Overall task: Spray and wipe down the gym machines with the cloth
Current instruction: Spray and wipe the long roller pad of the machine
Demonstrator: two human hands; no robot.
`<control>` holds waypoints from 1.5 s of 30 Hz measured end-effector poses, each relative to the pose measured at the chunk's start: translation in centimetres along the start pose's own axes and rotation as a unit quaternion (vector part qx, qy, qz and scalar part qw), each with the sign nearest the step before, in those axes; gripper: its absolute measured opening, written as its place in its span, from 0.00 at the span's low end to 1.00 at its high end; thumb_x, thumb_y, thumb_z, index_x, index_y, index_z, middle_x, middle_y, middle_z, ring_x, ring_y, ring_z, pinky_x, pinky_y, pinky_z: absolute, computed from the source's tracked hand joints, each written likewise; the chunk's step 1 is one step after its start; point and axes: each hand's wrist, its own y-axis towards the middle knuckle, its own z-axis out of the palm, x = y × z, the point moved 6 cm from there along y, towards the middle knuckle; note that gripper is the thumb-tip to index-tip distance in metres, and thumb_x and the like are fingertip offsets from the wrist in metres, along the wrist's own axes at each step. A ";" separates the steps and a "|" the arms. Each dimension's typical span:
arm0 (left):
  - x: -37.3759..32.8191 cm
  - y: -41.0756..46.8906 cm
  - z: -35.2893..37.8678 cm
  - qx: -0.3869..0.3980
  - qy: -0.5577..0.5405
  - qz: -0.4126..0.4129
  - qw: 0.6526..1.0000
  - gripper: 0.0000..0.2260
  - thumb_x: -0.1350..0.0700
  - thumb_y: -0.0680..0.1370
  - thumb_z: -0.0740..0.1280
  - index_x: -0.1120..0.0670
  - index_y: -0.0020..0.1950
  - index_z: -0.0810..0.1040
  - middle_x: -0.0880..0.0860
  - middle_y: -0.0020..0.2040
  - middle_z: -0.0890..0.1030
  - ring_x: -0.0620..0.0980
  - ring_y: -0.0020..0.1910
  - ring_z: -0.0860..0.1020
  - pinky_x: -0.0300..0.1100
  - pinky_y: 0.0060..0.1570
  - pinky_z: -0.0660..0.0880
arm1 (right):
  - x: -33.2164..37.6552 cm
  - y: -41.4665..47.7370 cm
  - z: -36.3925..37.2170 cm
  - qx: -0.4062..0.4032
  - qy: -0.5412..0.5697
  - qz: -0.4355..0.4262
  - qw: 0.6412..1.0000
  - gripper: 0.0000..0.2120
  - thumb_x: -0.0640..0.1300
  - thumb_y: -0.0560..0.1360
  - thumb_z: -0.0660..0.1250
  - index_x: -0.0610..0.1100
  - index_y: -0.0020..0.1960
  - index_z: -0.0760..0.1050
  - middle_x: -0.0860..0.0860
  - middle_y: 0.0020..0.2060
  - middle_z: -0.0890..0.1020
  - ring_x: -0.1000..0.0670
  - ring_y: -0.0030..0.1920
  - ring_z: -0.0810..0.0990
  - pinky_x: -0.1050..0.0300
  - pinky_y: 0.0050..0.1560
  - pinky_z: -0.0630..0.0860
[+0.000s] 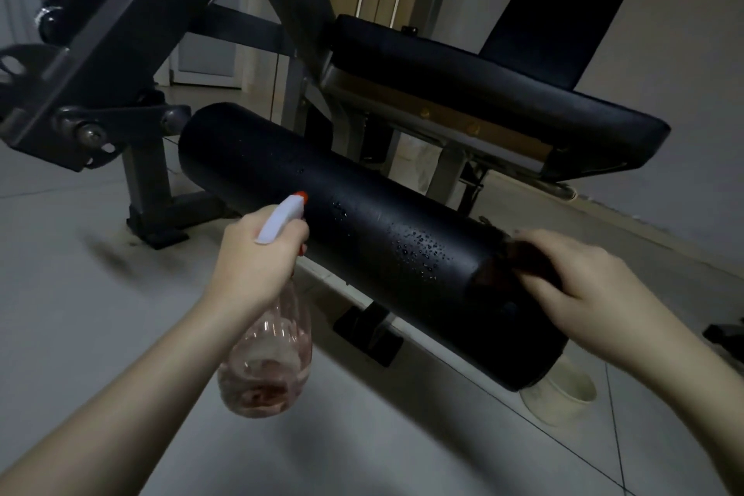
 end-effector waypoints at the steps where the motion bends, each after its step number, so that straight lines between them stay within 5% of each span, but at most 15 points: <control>1: 0.1 0.0 0.0 -0.001 -0.001 0.000 1.000 0.11 0.57 0.78 0.62 0.65 0.45 0.76 0.63 0.40 0.78 0.50 0.34 0.71 0.47 0.38 0.68 | 0.8 1.4 0.5 -0.002 -0.012 -0.007 1.000 0.13 0.44 0.77 0.62 0.50 0.61 0.71 0.57 0.52 0.75 0.48 0.55 0.76 0.57 0.50 0.69; 8: -0.6 0.2 0.1 0.005 0.005 0.009 1.000 0.17 0.51 0.72 0.60 0.66 0.43 0.74 0.65 0.39 0.76 0.53 0.34 0.71 0.56 0.39 0.71 | 7.8 11.5 4.5 -0.003 -0.015 -0.079 0.997 0.14 0.48 0.80 0.58 0.48 0.64 0.69 0.49 0.57 0.77 0.47 0.55 0.77 0.52 0.54 0.72; 13: -0.5 0.3 0.2 0.019 0.003 0.004 1.000 0.15 0.52 0.73 0.59 0.65 0.42 0.73 0.64 0.39 0.77 0.52 0.34 0.70 0.50 0.37 0.68 | 4.5 5.1 3.1 0.007 -0.059 -0.074 0.995 0.22 0.43 0.76 0.64 0.48 0.70 0.67 0.50 0.67 0.72 0.47 0.63 0.74 0.52 0.63 0.70; 18: -0.6 0.4 0.1 0.004 0.015 0.009 1.000 0.18 0.50 0.71 0.59 0.66 0.40 0.72 0.65 0.38 0.75 0.62 0.37 0.71 0.59 0.41 0.72 | 1.6 -2.5 2.5 -0.055 -0.168 -0.085 0.981 0.33 0.37 0.59 0.78 0.40 0.63 0.75 0.40 0.63 0.76 0.35 0.59 0.77 0.40 0.58 0.71; 23: 0.2 0.1 0.2 0.007 0.033 0.003 0.999 0.18 0.49 0.71 0.58 0.66 0.42 0.71 0.66 0.39 0.75 0.62 0.37 0.71 0.56 0.38 0.70 | 5.1 -0.4 5.6 -0.119 -0.202 -0.133 0.963 0.25 0.37 0.63 0.71 0.35 0.60 0.76 0.34 0.60 0.76 0.30 0.57 0.76 0.37 0.56 0.73; 32: -0.1 0.4 0.1 0.004 0.011 0.001 1.000 0.14 0.55 0.76 0.61 0.66 0.41 0.74 0.65 0.39 0.77 0.55 0.35 0.71 0.58 0.43 0.73 | 5.5 0.9 4.8 -0.109 -0.150 -0.084 0.979 0.29 0.39 0.61 0.76 0.39 0.61 0.75 0.39 0.62 0.77 0.35 0.59 0.76 0.42 0.59 0.73; 37: 0.2 0.4 0.0 0.002 -0.018 -0.007 1.000 0.16 0.51 0.71 0.60 0.65 0.43 0.76 0.63 0.39 0.78 0.52 0.34 0.72 0.59 0.44 0.74 | 3.2 -1.4 3.8 -0.123 -0.163 -0.065 0.977 0.25 0.39 0.62 0.73 0.41 0.59 0.77 0.42 0.59 0.79 0.38 0.58 0.77 0.44 0.58 0.73; 41: -0.4 0.4 -0.3 -0.017 -0.011 0.017 1.000 0.20 0.49 0.69 0.59 0.66 0.46 0.76 0.65 0.41 0.78 0.60 0.37 0.74 0.59 0.43 0.74 | 1.8 1.3 2.2 -0.118 -0.087 -0.001 0.989 0.18 0.42 0.69 0.67 0.48 0.59 0.74 0.49 0.55 0.80 0.43 0.53 0.79 0.51 0.48 0.75; 45: -0.8 0.3 0.2 -0.017 -0.011 0.032 0.999 0.21 0.49 0.69 0.59 0.66 0.47 0.76 0.64 0.42 0.79 0.64 0.44 0.76 0.60 0.46 0.73 | -1.1 2.9 1.0 -0.057 0.022 0.074 0.995 0.15 0.50 0.76 0.61 0.54 0.62 0.70 0.52 0.57 0.78 0.46 0.56 0.76 0.51 0.53 0.73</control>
